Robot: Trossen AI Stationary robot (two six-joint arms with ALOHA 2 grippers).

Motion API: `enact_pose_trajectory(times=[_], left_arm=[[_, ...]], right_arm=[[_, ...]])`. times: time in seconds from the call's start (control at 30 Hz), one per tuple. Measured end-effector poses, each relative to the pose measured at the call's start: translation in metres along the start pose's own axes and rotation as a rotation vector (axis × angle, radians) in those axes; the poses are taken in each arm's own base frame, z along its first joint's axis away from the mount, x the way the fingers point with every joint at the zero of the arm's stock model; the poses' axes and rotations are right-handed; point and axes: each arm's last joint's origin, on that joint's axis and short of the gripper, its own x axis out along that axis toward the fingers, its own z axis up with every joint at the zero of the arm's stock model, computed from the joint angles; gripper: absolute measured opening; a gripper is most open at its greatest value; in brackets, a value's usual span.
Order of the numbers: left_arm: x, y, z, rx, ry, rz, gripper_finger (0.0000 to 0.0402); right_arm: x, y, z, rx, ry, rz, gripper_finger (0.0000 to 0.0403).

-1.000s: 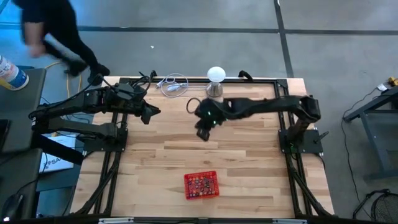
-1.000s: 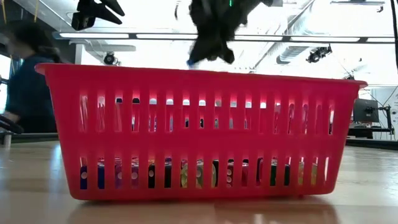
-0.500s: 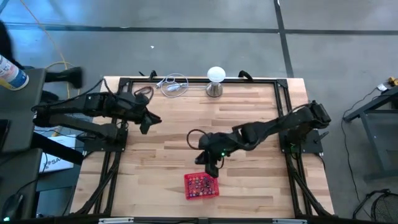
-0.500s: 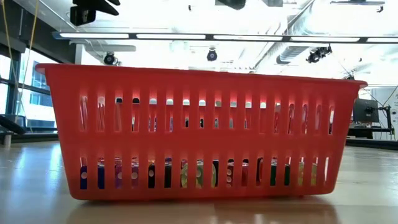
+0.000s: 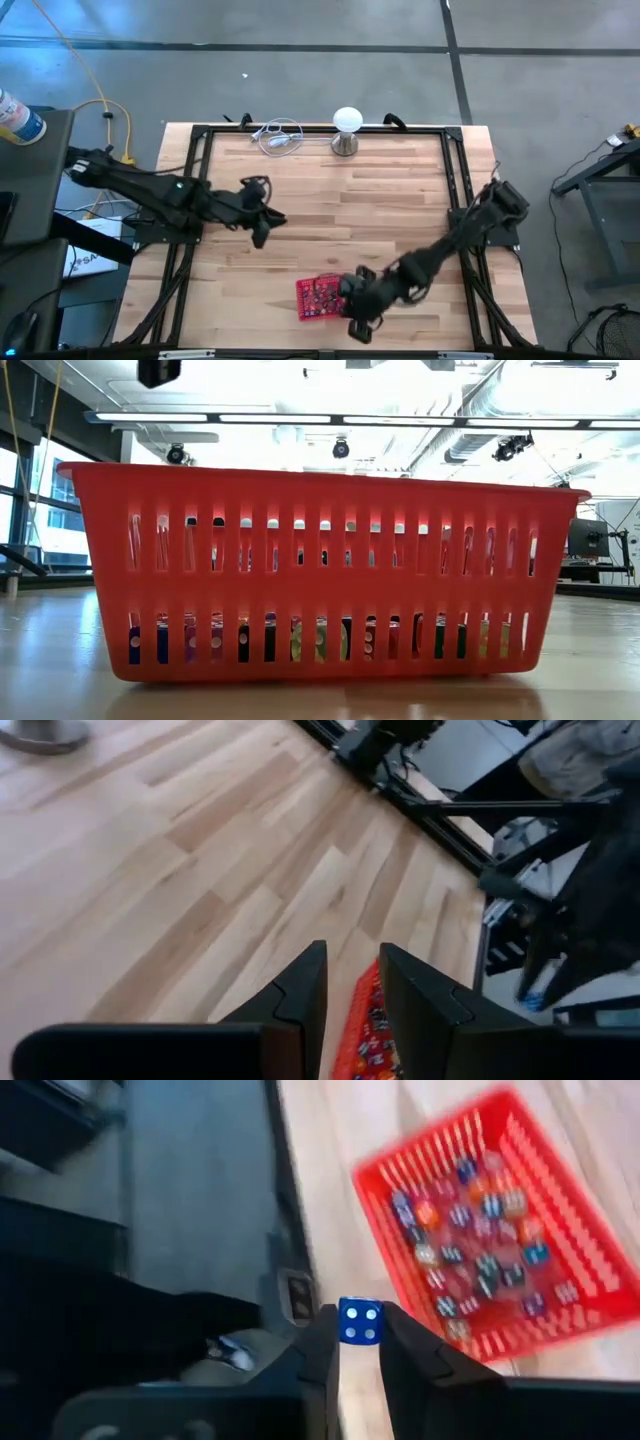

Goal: Pick & Place Dice
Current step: Put the dark blue dice into the red bin, then return to Home Position

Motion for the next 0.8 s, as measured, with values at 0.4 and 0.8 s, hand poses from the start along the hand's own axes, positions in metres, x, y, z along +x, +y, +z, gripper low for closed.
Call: enact_pose_trajectory(times=[0.4, 0.8], left_arm=[[0.032, -0.011, -0.012, -0.019, 0.068, -0.033, 0.0089], [0.032, -0.011, -0.017, 0.065, 0.164, -0.071, 0.0089]], right_arm=[[0.060, -0.020, -0.013, 0.044, 0.048, -0.128, 0.0058], [0.064, -0.038, 0.011, 0.150, 0.017, -0.121, 0.0199]])
